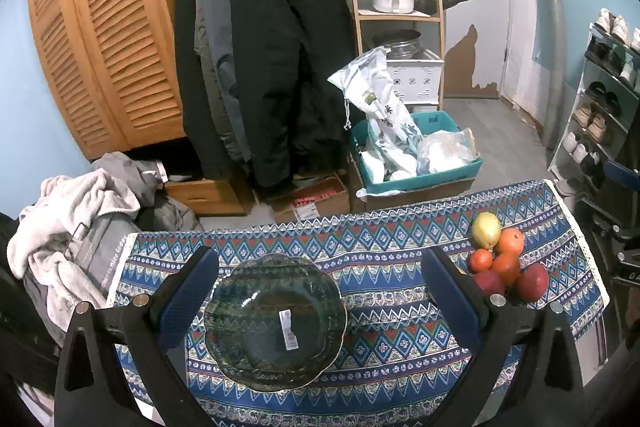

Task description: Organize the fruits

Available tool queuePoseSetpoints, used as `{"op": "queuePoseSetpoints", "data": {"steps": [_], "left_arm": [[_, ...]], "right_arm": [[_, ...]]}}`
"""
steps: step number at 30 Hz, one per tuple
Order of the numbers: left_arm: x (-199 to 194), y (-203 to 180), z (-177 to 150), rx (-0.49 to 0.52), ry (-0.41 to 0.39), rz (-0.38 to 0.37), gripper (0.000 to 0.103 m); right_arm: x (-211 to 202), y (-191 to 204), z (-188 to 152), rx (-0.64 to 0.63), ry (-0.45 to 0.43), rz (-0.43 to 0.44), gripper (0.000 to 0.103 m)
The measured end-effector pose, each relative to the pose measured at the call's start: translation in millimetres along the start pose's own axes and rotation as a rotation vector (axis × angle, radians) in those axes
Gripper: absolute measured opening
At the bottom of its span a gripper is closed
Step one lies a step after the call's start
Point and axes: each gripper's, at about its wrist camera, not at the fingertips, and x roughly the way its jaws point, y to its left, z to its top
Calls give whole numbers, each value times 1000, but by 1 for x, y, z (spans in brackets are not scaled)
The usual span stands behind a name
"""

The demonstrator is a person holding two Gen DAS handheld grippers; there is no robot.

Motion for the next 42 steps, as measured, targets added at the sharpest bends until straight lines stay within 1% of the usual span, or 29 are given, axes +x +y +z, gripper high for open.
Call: {"op": "queuePoseSetpoints", "data": {"steps": [15, 26, 35, 42], "left_arm": [[1, -5, -1, 11, -1, 0, 102], [-3, -7, -2, 20, -19, -26, 102], [-4, -11, -2, 34, -33, -15, 102], [0, -12, -3, 27, -22, -32, 102]], "right_arm": [[0, 1, -2, -1, 4, 0, 95], [-2, -5, -7, 4, 6, -6, 95], [-4, -8, -2, 9, 7, -8, 95], [-2, -13, -3, 9, 26, -10, 95]]}}
